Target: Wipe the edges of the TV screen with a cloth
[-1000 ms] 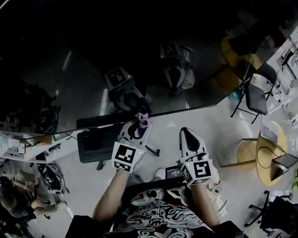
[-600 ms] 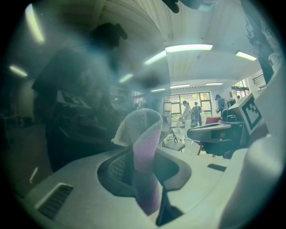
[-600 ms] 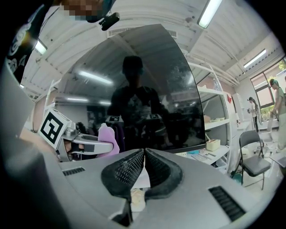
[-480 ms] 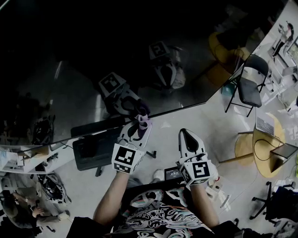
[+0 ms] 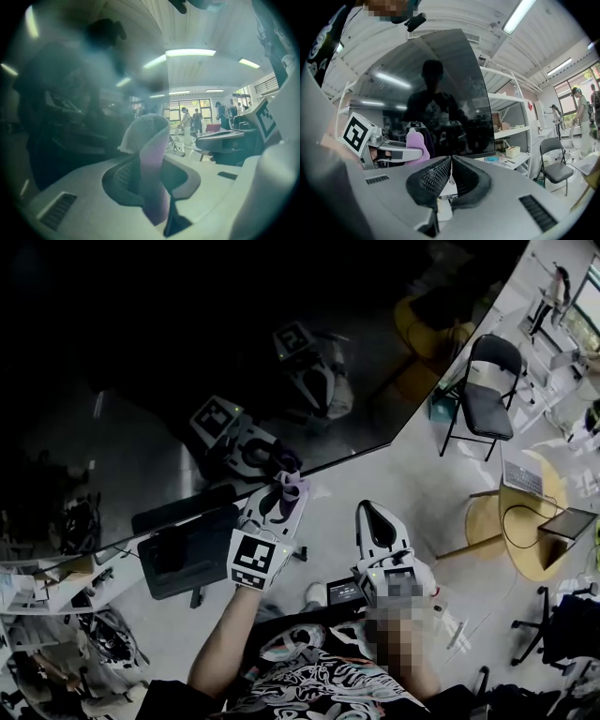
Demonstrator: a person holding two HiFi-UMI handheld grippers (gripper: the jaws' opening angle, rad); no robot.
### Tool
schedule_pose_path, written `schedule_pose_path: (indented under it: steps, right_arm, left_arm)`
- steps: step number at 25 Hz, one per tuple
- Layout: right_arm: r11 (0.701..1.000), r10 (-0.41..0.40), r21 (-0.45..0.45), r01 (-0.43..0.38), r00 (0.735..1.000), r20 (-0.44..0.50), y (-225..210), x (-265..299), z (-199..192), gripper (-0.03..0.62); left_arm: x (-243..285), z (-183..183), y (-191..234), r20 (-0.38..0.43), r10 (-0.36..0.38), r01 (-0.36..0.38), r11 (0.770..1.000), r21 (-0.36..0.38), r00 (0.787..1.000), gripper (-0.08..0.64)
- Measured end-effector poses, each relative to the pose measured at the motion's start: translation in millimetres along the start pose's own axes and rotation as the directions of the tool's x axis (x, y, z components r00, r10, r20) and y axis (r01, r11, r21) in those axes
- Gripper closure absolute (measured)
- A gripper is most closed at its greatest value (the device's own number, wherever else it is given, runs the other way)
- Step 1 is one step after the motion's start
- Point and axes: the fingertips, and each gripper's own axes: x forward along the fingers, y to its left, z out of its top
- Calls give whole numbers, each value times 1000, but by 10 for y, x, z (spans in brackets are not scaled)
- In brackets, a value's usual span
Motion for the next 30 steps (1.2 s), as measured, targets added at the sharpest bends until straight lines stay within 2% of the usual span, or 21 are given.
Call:
schedule_pose_path:
  steps: [8,18,30]
  right_arm:
    - [998,-59,6,59,998,-2,-200,-139,-20,563]
    - [989,-145,16,145,989,-1,-494,-440,-9,563]
    - [978,-208,19,208,978,-7,-614,-718,-59,563]
  left_arm:
    - [261,46,-179,0,-53,53,998,14,999,459]
    - [566,187,-368,21,-85,85,996,5,996,457]
    - [889,272,-537,29,-131,131,991,16,991,459]
